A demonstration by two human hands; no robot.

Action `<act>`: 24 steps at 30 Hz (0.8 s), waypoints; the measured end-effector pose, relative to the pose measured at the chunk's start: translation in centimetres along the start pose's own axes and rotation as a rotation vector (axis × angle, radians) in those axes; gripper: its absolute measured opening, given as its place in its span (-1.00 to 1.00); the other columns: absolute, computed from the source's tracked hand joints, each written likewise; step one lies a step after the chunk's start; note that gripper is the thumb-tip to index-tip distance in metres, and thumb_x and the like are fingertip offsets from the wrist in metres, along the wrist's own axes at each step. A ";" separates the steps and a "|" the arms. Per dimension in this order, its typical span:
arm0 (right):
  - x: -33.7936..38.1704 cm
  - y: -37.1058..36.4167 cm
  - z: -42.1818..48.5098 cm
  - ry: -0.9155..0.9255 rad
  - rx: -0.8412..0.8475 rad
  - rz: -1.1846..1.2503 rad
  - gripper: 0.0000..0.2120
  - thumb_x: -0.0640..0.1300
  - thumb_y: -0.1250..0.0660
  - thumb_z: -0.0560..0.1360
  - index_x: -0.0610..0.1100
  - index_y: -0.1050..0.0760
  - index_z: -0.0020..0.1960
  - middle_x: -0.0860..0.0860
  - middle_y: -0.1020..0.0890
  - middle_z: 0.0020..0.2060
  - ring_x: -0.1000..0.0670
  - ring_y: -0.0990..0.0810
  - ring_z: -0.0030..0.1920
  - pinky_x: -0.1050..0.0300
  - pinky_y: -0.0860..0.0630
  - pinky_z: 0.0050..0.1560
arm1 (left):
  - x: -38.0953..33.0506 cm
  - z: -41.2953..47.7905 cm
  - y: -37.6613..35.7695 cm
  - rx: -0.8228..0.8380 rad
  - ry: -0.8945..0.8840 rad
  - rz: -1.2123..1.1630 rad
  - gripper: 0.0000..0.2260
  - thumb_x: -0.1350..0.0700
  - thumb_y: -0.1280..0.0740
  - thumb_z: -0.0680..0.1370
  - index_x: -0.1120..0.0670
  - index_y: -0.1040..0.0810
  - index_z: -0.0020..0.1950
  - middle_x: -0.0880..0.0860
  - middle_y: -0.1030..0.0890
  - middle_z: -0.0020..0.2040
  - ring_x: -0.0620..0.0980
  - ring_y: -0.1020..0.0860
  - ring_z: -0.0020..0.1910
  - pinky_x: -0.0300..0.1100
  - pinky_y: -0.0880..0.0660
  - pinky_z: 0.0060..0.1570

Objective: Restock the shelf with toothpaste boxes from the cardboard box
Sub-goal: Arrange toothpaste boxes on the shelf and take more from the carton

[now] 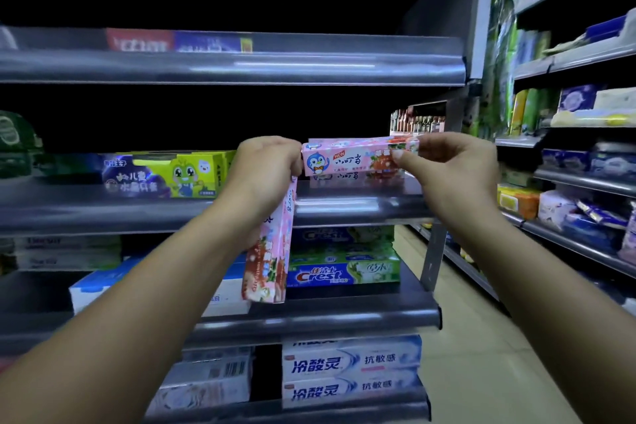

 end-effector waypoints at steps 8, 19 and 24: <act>-2.8 -0.9 -0.5 -0.151 0.103 -0.195 -0.74 0.10 -0.52 0.44 -0.04 -0.66 -0.32 0.12 -0.62 -0.49 0.00 -0.60 -0.33 0.10 -0.46 -0.30 | 0.1 -0.2 -0.6 0.089 0.163 0.258 -0.50 0.07 -0.31 0.19 0.34 -0.57 0.03 0.09 -0.47 -0.10 0.05 -0.38 -0.16 0.04 -0.29 -0.15; 3.8 -0.8 -7.3 0.226 0.154 -0.102 -0.92 -0.04 -0.49 0.50 -0.04 -0.67 -0.09 0.14 -0.67 -0.26 0.08 -0.64 -0.19 0.33 -0.50 -0.16 | -0.6 -1.0 1.6 -0.120 0.040 -0.156 -0.84 0.30 -0.33 0.50 0.06 -0.61 -0.07 -0.03 -0.57 -0.25 -0.07 -0.48 -0.30 -0.22 -0.40 -0.27; 3.0 -4.4 -11.4 -0.080 0.621 0.179 -0.63 0.11 -0.57 0.38 0.09 -0.54 0.10 -0.02 -0.70 -0.09 -0.17 -0.66 -0.15 -0.11 -0.62 -0.10 | -0.9 -1.1 1.5 -0.228 -0.003 -0.534 -0.82 0.34 -0.32 0.58 0.05 -0.47 0.01 0.03 -0.50 -0.11 -0.10 -0.49 -0.27 -0.20 -0.45 -0.20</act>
Point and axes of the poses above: each hand's wrist, its own z-axis towards the middle knuckle, its own y-axis out of the back of the hand, x = y × z, the point moved 7 cm from there along z, towards the middle knuckle
